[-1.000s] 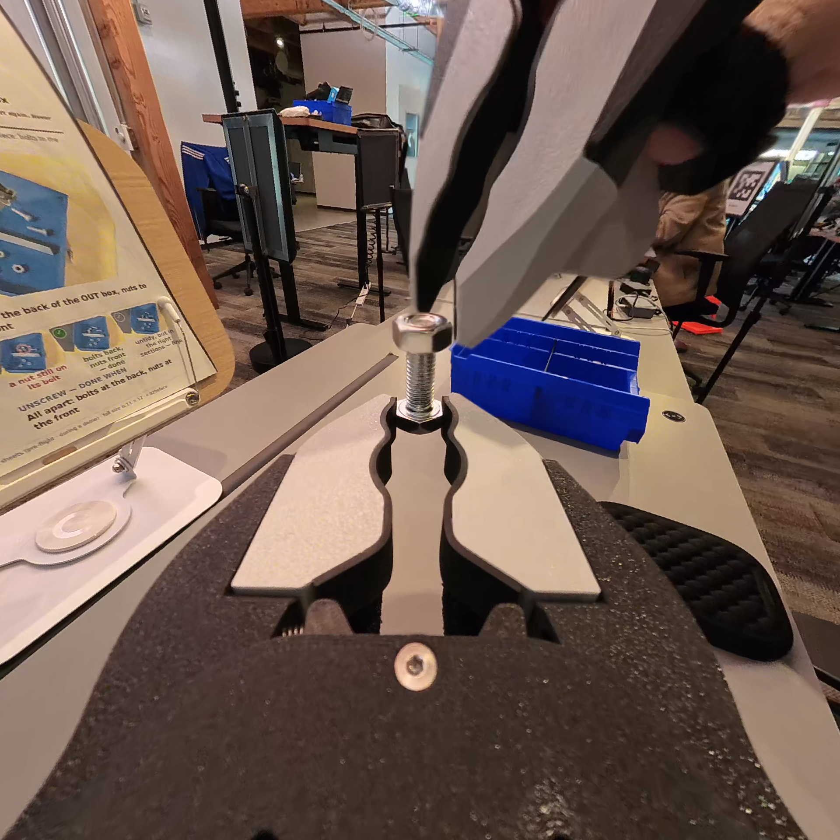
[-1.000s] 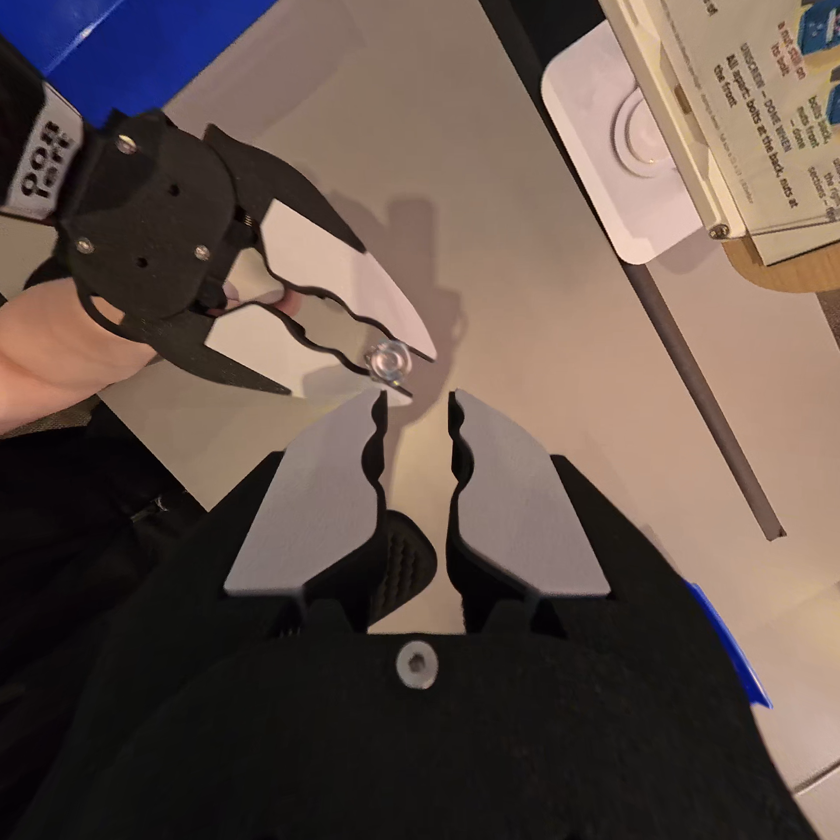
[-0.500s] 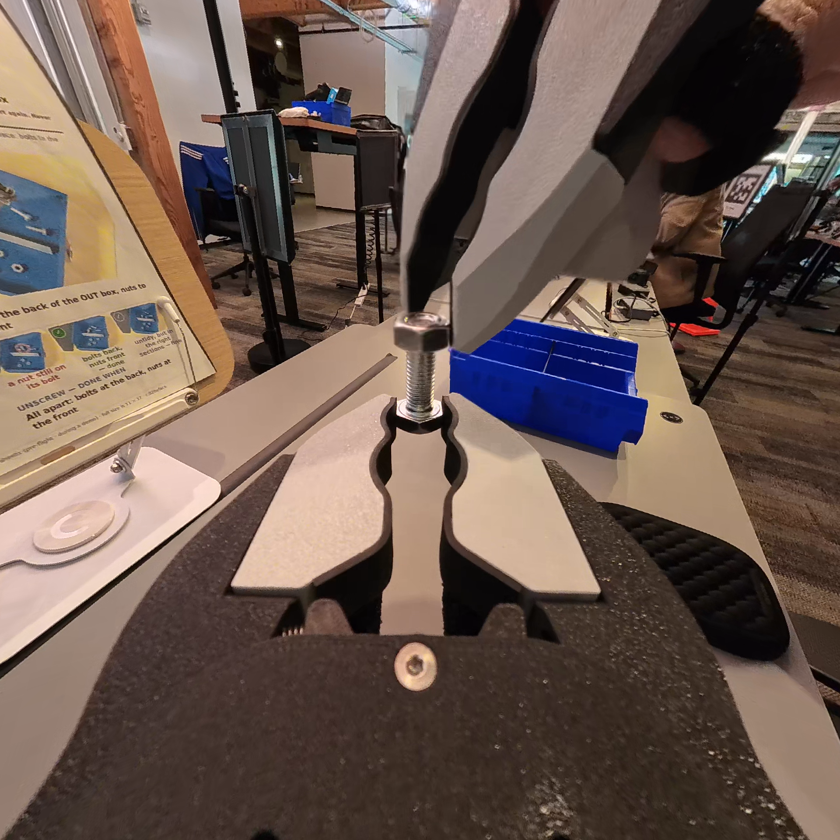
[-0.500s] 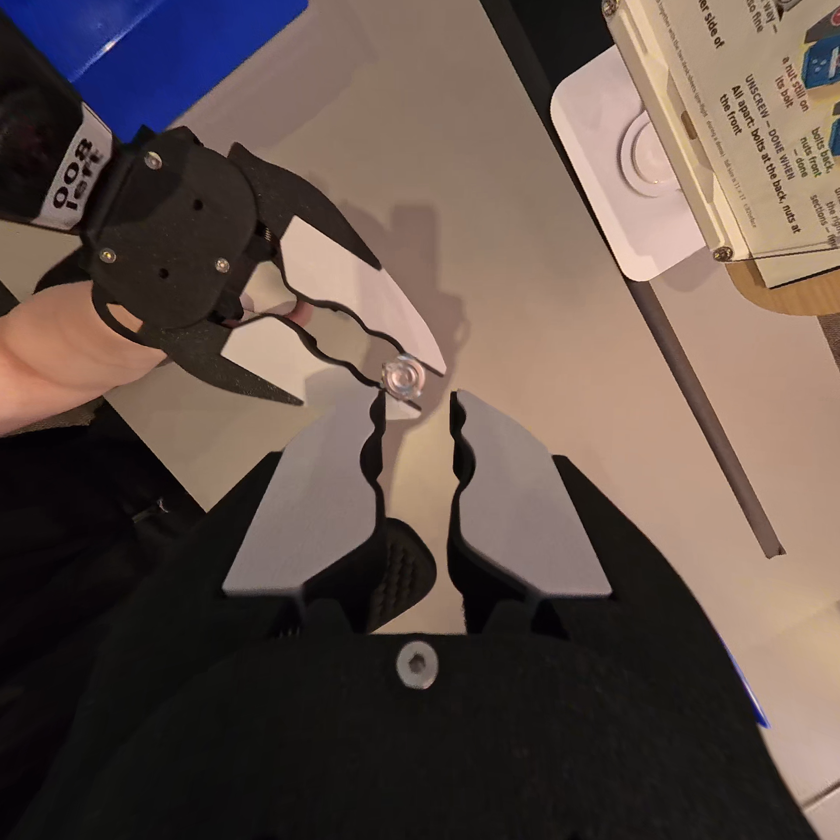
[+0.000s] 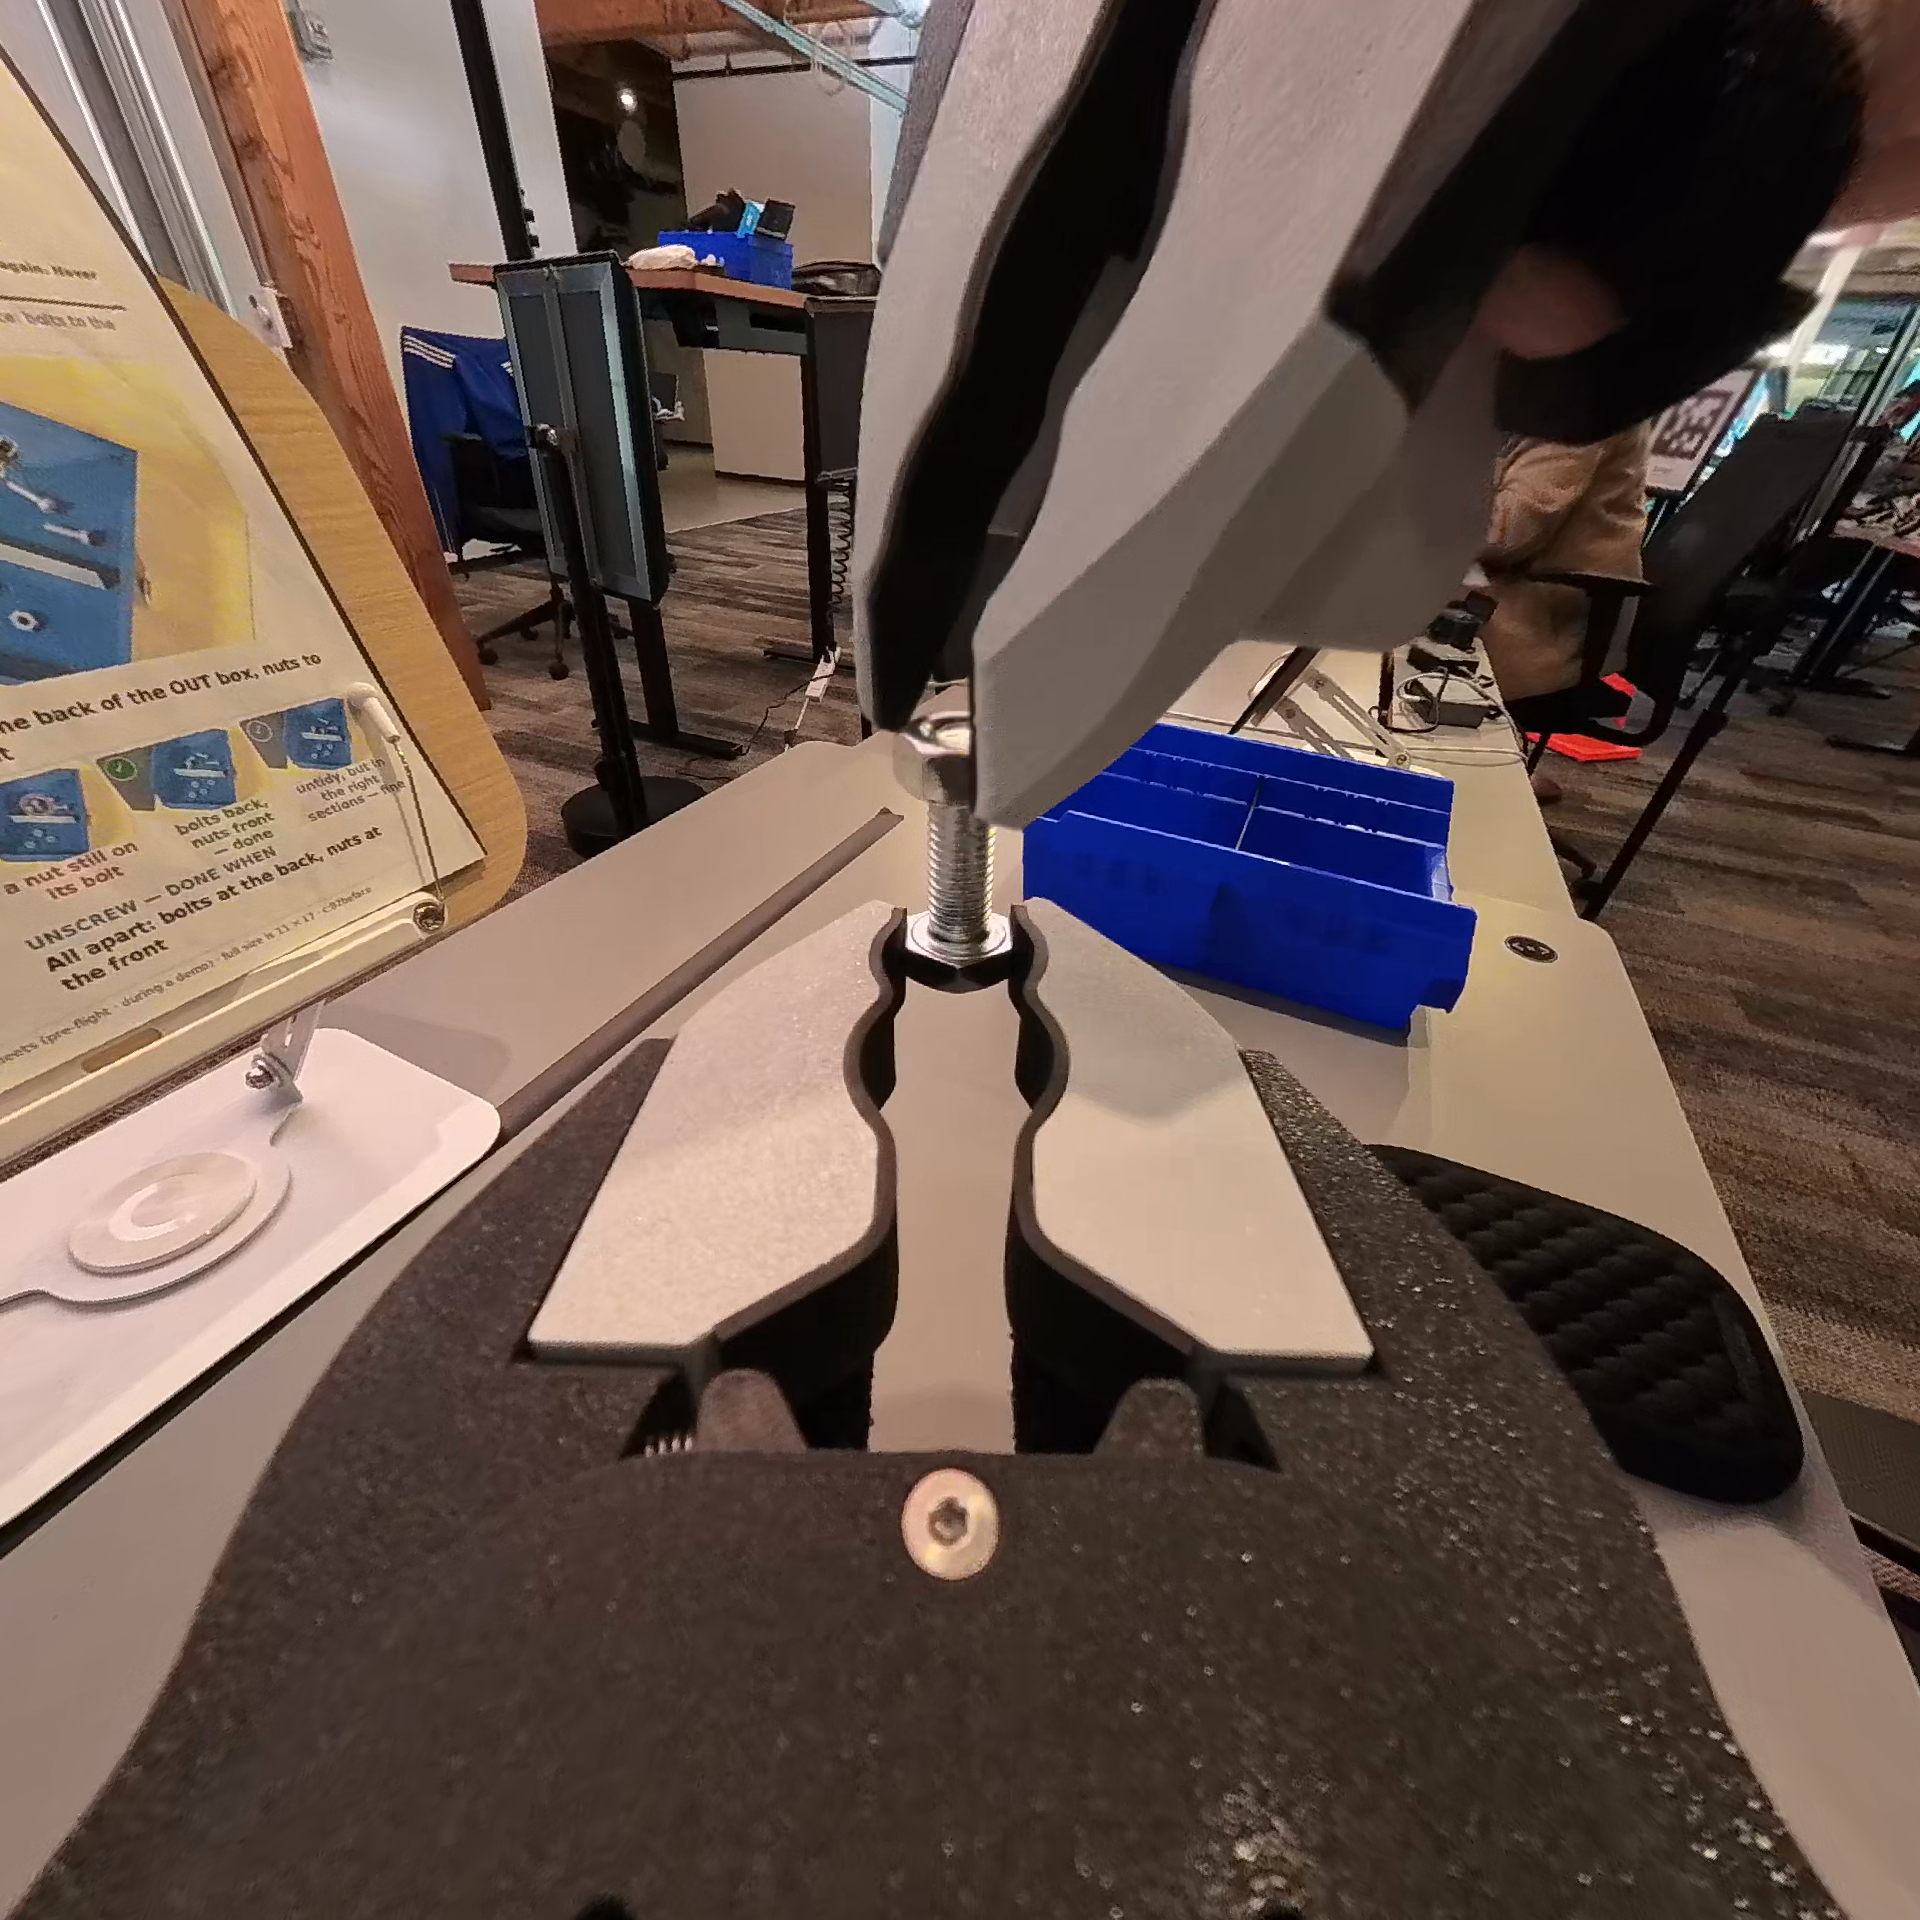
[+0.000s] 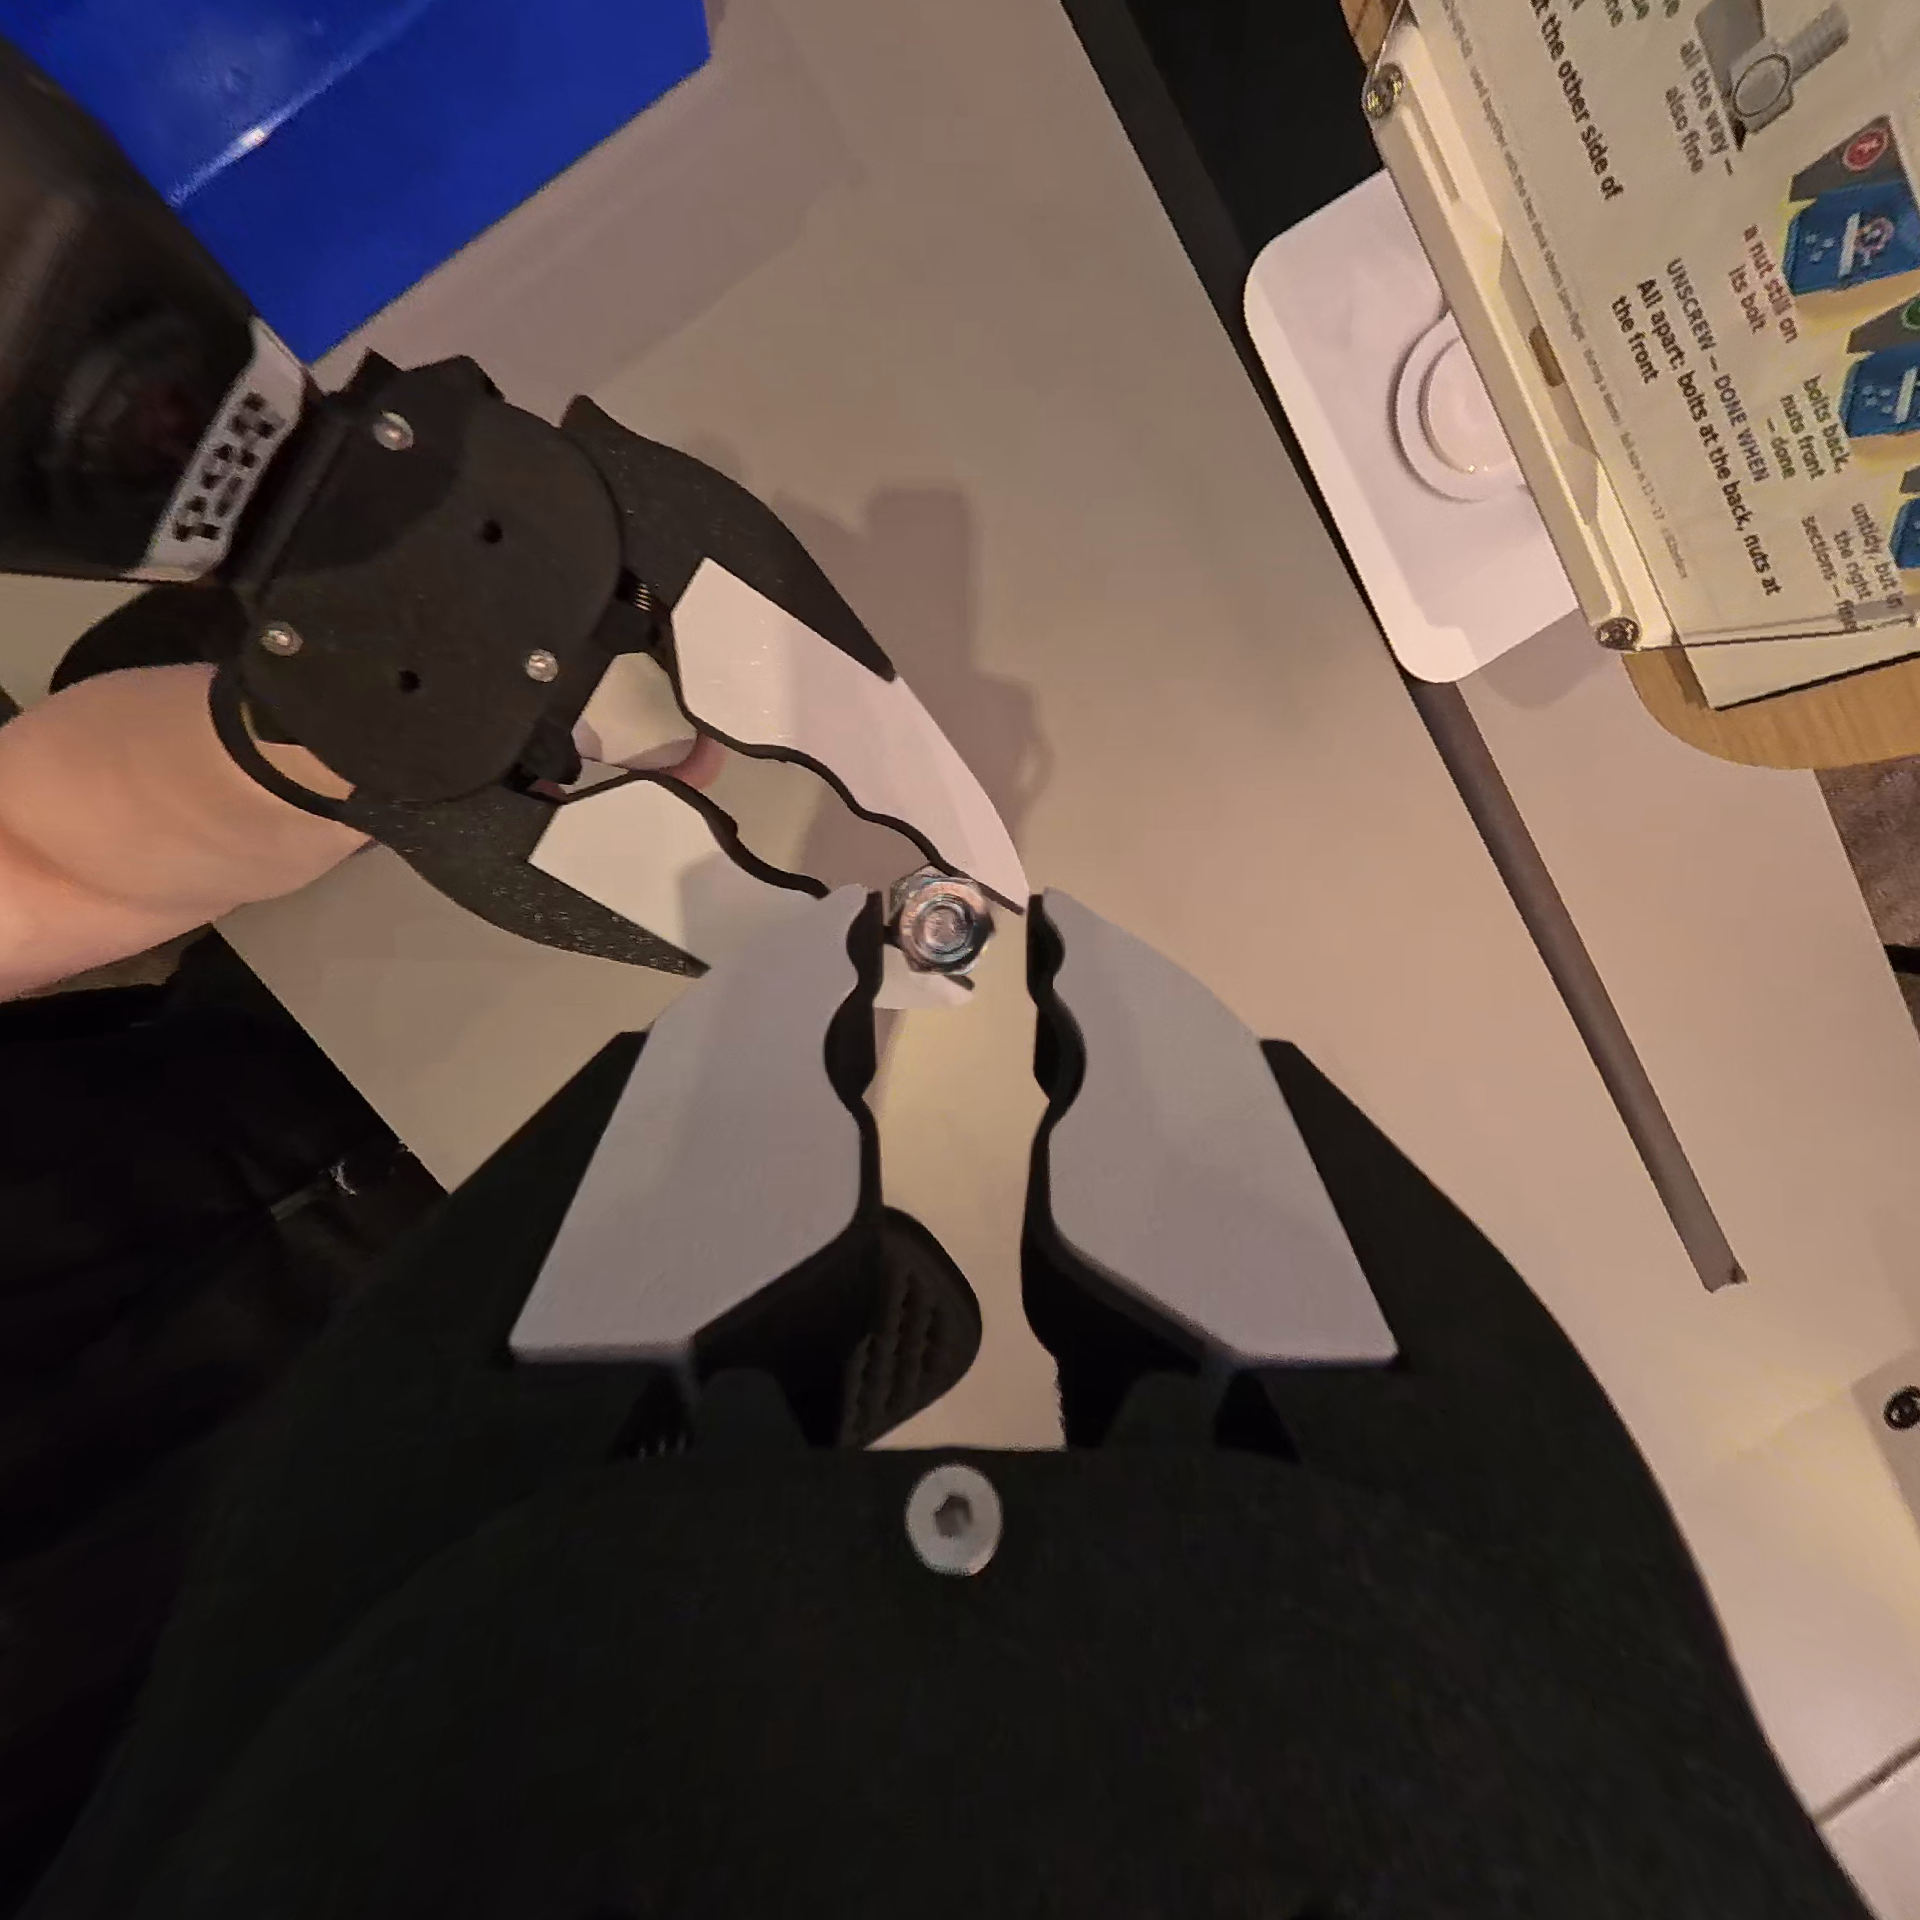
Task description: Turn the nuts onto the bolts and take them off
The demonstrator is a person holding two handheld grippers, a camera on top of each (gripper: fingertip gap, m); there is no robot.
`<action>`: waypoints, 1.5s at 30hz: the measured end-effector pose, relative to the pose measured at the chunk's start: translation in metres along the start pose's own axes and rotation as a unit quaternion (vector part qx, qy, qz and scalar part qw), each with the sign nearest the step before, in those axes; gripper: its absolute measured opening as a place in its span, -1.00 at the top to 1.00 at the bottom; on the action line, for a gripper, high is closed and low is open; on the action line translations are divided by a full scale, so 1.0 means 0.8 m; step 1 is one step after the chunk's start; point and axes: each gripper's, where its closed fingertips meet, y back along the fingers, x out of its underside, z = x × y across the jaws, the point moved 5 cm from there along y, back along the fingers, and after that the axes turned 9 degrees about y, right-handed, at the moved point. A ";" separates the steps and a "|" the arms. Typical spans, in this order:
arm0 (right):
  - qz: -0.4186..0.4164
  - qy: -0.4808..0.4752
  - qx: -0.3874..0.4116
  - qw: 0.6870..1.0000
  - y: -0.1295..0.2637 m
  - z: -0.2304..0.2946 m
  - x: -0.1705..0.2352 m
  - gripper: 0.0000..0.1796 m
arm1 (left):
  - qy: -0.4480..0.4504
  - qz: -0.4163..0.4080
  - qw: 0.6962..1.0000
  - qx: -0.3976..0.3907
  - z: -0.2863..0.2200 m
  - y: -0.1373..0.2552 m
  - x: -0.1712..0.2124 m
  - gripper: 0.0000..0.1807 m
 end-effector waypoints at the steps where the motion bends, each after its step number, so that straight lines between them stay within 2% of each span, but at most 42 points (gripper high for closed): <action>1: 0.003 -0.001 0.000 1.000 -0.001 -0.001 0.002 0.71 | -0.001 0.000 1.000 -0.001 0.000 0.000 0.000 0.80; 8: 0.008 -0.023 -0.010 1.000 0.009 -0.010 0.025 0.72 | 0.003 -0.003 1.000 -0.001 0.002 0.002 -0.001 0.80; 12: -0.021 -0.025 -0.034 0.999 0.013 -0.002 0.016 0.72 | 0.000 -0.001 1.000 -0.001 0.000 0.000 -0.001 0.80; 20: 0.008 -0.013 -0.018 1.000 0.002 0.004 0.004 0.71 | 0.000 -0.002 1.000 0.000 -0.001 0.001 -0.002 0.80; 35: 0.010 -0.109 -0.016 0.994 -0.001 -0.004 -0.009 0.70 | -0.032 -0.005 0.997 -0.065 0.006 0.002 -0.004 0.80; 37: 0.014 -0.107 -0.020 0.994 -0.003 -0.001 -0.009 0.78 | -0.032 -0.006 0.997 -0.064 0.005 0.002 -0.004 0.80; 42: 0.023 -0.093 -0.018 0.995 -0.001 -0.001 -0.006 0.78 | -0.037 0.000 0.998 -0.056 0.003 0.002 -0.004 0.80; 45: 0.031 -0.053 -0.029 0.998 0.000 0.003 -0.004 0.78 | -0.036 0.013 0.999 -0.017 -0.003 0.004 -0.002 0.80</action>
